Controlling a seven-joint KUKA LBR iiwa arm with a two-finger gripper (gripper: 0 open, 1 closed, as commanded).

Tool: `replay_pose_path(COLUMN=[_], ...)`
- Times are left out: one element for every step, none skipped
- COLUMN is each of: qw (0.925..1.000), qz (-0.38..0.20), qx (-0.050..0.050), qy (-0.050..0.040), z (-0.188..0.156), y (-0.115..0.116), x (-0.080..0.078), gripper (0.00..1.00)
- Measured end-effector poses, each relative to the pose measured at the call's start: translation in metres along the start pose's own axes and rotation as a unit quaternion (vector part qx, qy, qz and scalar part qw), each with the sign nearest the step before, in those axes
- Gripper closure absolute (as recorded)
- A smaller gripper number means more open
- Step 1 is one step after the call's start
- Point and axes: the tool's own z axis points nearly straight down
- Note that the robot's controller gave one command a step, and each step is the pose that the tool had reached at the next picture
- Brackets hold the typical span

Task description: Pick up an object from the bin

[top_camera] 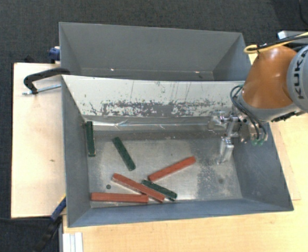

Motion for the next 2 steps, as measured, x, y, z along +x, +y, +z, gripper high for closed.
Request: replay_pose_path(qw=[0.9994,0.9956], qz=[-0.035,-0.094], qx=[-0.001,0.0], qy=[0.0053,0.0028], z=[0.031,0.024], y=[0.02,0.061], x=[-0.002,0.003], gripper=[0.0,0.0])
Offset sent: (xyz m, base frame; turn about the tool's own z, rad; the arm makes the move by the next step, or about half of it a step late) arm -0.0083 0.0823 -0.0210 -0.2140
